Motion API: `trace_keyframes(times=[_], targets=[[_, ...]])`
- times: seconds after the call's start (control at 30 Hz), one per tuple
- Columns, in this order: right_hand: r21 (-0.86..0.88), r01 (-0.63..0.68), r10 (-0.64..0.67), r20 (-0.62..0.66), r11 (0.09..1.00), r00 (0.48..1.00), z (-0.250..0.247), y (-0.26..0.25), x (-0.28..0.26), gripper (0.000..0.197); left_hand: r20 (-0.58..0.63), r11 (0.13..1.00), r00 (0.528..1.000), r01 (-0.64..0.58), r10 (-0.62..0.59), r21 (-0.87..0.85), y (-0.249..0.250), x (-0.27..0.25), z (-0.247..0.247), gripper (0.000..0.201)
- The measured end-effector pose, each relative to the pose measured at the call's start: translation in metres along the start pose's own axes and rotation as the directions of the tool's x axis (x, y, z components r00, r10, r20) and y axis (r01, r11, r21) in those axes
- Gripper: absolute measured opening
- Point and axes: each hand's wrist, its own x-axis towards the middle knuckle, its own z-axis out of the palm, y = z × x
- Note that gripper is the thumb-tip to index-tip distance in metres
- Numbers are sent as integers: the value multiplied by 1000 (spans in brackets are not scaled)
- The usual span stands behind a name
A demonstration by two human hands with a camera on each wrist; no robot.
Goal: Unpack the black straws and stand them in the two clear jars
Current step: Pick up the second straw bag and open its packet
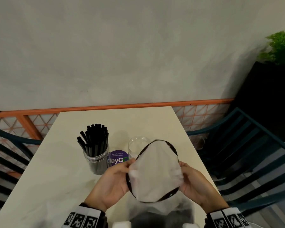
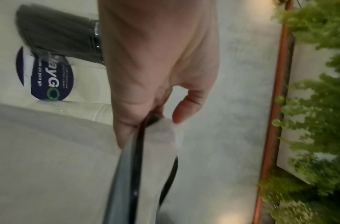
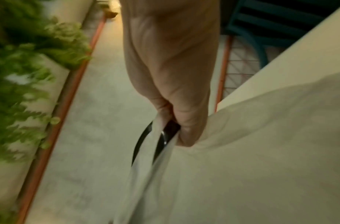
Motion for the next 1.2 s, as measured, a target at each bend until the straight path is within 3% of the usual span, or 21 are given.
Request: trace_keyframes(times=[0.07, 0.13, 0.2, 0.23, 0.3, 0.33, 0.37, 0.43, 0.5, 0.57, 0.6, 0.67, 0.77, 0.87, 0.93, 1.0, 1.07, 1.1, 1.13, 1.17, 1.2], targets=[[91, -16, 16, 1, 996, 1000, -11, -7, -1, 23, -15, 995, 998, -69, 68, -76, 4, 0, -14, 55], [83, -23, 16, 87, 996, 996, -14, -13, -8, 21, -62, 991, 990, -130, 128, -32, 5, -1, -21, 65], [-105, 15, -1, 129, 994, 992, -12, -13, -12, 14, -149, 968, 968, -178, 204, 175, 1, 0, -18, 54], [-313, 65, -38, 91, 948, 995, -11, -9, -11, 19, -198, 934, 948, -182, 250, 307, -1, 0, -12, 47], [-750, 149, -215, 9, 644, 977, -13, -1, -5, 24, -260, 835, 889, -205, 377, 510, -6, 2, -7, 42], [-859, 173, -352, -9, 482, 936, -13, 0, -2, 19, -275, 779, 853, -215, 443, 589, -7, 3, -7, 41], [-899, 178, -467, -33, 400, 884, -13, 0, 0, 12, -289, 719, 813, -212, 506, 662, -8, 4, -10, 40], [-878, 194, -548, -89, 437, 832, -18, -4, 4, 3, -285, 588, 759, -157, 586, 794, -6, 4, -18, 32], [-811, 221, -524, -120, 541, 843, -24, -8, 4, 9, -244, 420, 726, -69, 644, 905, -3, -1, -25, 21], [-699, 244, -448, -122, 672, 886, -24, -12, 0, 12, -233, 348, 687, -32, 689, 937, 1, -7, -27, 15], [-622, 248, -388, -98, 742, 916, -21, -13, -3, 11, -236, 351, 689, -29, 685, 936, 1, -10, -26, 12], [-467, 220, -263, -29, 857, 964, -15, -13, -4, 13, -243, 424, 761, -48, 602, 904, 0, -11, -21, 11], [-318, 118, -118, 20, 941, 993, -2, -6, -4, 10, -292, 754, 903, -53, 317, 655, -7, -5, -9, 17], [-98, -3, 9, 60, 995, 998, 3, -2, -1, 12, -253, 945, 966, 25, 62, 327, -8, -3, -4, 26], [34, -70, 68, 76, 997, 995, -3, -5, 1, 9, -211, 991, 977, 21, 6, 128, -5, -5, -10, 31], [141, -82, 71, 84, 987, 994, -13, -12, 2, 12, -206, 997, 978, -43, 28, -68, 0, -7, -19, 52], [218, -82, 61, 100, 973, 993, -27, -15, 6, 55, -204, 971, 977, -101, 56, -219, 1, -7, -24, 80], [246, -72, 46, 112, 967, 993, -28, -17, 3, 61, -191, 964, 979, -112, 67, -239, 2, -9, -23, 73], [250, -53, 26, 111, 967, 993, -28, -18, 1, 59, -168, 964, 982, -122, 83, -237, 2, -11, -20, 49], [218, -39, 13, 120, 975, 993, -26, -19, -3, 50, -160, 965, 979, -155, 122, -211, 3, -14, -13, 19], [152, -8, -11, 129, 988, 992, -21, -21, -7, 32, -165, 972, 973, -187, 164, -141, 4, -17, -6, 12]])
